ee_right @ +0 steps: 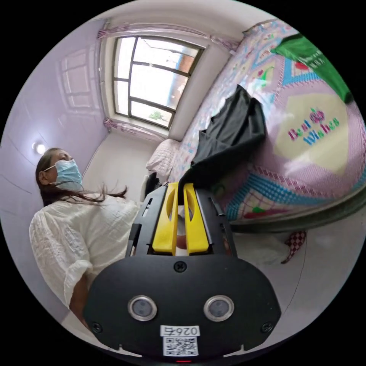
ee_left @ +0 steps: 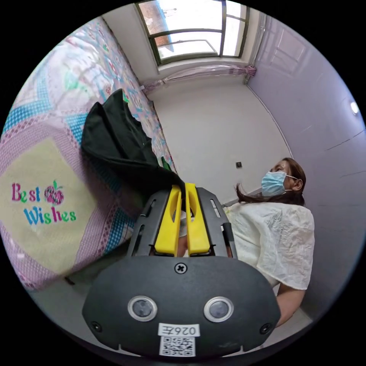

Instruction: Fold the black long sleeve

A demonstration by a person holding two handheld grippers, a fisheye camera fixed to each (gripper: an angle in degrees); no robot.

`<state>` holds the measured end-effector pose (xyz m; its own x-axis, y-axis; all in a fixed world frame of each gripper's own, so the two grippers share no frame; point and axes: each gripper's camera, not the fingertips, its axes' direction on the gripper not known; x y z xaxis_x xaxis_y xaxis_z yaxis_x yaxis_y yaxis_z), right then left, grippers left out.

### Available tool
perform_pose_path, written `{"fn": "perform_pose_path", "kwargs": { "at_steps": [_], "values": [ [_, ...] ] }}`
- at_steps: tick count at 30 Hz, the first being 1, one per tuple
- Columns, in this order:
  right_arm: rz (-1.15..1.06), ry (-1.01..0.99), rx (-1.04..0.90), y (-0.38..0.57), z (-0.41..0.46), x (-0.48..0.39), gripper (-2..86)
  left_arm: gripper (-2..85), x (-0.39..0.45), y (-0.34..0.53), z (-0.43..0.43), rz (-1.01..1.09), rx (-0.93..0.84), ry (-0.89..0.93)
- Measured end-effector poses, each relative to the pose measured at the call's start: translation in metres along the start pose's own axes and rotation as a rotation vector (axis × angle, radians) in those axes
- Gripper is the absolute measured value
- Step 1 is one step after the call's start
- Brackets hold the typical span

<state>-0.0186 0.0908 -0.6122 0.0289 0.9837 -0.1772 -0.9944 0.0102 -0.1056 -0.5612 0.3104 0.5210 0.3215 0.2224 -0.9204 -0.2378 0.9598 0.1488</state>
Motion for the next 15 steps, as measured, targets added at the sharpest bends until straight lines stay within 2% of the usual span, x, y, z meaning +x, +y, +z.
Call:
{"fn": "perform_pose_path", "kwargs": {
  "at_steps": [6,11,15],
  "values": [
    [-0.054,-0.045,0.114,-0.100,-0.012,0.017,-1.2,-0.7,0.012,-0.109,0.016,0.092,0.029,0.027],
    [0.008,-0.015,0.130,-0.201,0.005,0.071,-1.2,-0.7,-0.011,-0.200,0.042,0.035,0.058,0.040],
    [0.140,-0.043,0.128,-0.283,0.030,0.145,-1.2,-0.7,-0.056,-0.269,0.065,-0.062,0.080,0.028]
  ]
}}
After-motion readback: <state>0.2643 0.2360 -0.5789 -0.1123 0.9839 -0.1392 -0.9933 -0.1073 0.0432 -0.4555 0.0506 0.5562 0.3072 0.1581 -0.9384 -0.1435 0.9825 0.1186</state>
